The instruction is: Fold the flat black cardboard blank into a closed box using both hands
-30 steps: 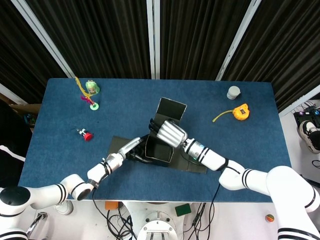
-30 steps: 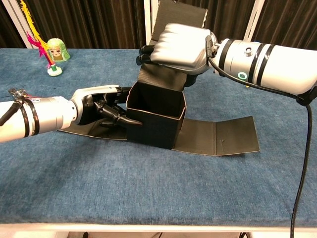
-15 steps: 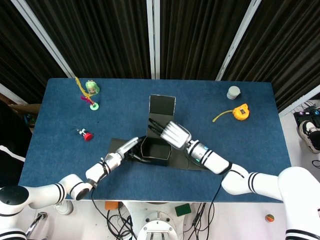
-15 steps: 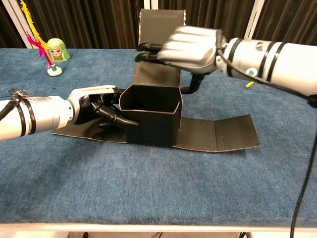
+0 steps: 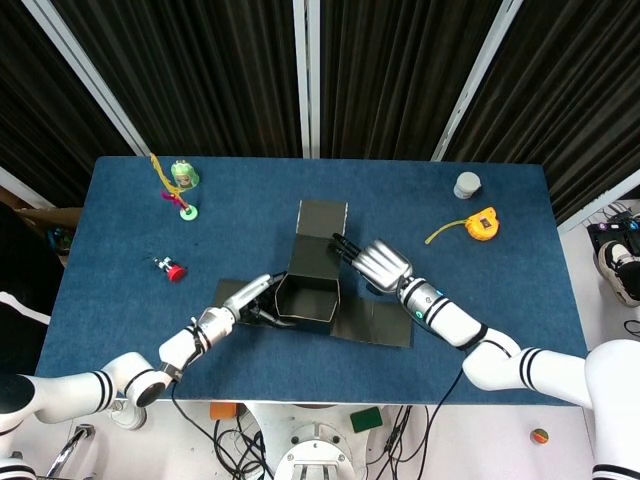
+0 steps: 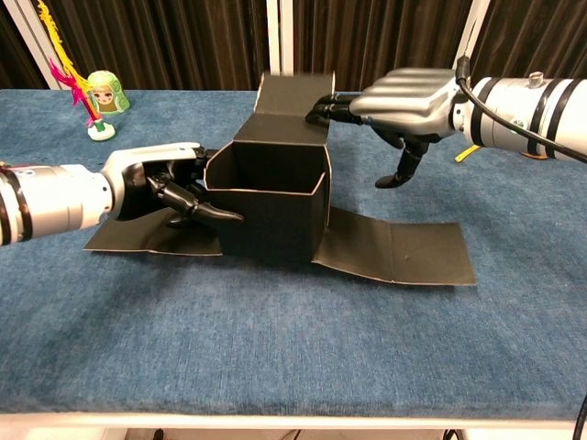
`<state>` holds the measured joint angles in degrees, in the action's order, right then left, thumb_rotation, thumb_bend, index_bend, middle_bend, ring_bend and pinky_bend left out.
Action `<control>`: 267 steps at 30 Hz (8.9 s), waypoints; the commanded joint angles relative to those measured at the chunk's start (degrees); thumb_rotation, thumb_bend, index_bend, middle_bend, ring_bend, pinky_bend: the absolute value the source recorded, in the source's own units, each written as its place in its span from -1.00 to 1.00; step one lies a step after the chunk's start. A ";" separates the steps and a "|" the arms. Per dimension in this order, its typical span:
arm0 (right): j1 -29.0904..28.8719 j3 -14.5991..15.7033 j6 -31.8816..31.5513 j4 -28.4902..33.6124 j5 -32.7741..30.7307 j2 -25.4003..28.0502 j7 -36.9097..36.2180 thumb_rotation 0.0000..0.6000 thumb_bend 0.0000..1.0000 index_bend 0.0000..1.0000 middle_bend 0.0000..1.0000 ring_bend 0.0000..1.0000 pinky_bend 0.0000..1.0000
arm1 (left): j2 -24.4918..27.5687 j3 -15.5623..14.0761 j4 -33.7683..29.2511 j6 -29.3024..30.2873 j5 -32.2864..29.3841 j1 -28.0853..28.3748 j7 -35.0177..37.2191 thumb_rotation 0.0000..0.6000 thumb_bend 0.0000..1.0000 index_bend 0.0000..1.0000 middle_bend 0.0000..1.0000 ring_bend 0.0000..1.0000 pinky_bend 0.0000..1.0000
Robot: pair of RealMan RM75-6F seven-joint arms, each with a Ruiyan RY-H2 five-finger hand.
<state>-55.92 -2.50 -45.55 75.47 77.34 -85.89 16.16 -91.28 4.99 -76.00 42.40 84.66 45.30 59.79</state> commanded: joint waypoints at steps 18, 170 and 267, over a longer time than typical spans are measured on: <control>21.59 3.24 -37.17 -4.64 14.29 5.86 -33.03 1.00 -0.48 -1.00 -0.95 0.23 1.00 | 13.71 -2.42 -7.72 11.02 5.11 -5.76 30.00 1.00 -0.73 -0.48 -0.47 0.08 0.79; 5.47 9.73 -33.25 -30.22 33.93 -19.84 -12.53 1.00 -0.84 -0.02 -0.24 0.49 1.00 | -1.25 -1.09 -1.55 -0.03 -4.31 -1.38 -21.83 -0.02 -0.88 -0.88 -0.69 0.03 0.77; 11.13 6.51 -31.94 -21.03 27.50 -13.71 -12.26 1.00 -1.00 -1.00 -0.74 0.46 1.00 | -2.84 0.55 -4.97 7.90 -6.71 -5.64 -40.62 0.37 -0.89 -0.83 -0.87 -0.88 -0.36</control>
<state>-45.47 4.23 -76.81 53.68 105.32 -100.15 4.63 -94.64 5.64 -80.07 49.98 78.19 39.88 19.92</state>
